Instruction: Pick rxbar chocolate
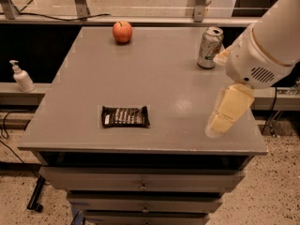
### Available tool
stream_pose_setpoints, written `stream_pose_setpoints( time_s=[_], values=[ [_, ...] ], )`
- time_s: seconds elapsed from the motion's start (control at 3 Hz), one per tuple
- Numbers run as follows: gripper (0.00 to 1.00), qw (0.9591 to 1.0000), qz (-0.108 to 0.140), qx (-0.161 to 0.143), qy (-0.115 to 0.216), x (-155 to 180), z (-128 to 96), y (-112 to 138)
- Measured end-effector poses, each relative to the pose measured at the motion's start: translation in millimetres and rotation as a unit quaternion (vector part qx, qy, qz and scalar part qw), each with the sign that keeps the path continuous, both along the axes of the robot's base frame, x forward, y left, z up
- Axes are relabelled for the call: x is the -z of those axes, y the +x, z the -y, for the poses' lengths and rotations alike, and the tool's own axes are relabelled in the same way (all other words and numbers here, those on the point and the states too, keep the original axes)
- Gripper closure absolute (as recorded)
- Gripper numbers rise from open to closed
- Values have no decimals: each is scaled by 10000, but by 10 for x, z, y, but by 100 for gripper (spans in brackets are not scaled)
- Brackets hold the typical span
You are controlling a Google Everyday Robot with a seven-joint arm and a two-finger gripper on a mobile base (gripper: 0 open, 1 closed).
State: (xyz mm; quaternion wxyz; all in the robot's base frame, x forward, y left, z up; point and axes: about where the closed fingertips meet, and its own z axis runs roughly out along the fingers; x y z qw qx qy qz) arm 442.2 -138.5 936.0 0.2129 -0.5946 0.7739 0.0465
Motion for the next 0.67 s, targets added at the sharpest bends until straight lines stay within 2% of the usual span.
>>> stream_pose_setpoints(
  time_s=[0.67],
  values=[
    [0, 9999, 29, 43, 102, -5, 24, 28]
  ],
)
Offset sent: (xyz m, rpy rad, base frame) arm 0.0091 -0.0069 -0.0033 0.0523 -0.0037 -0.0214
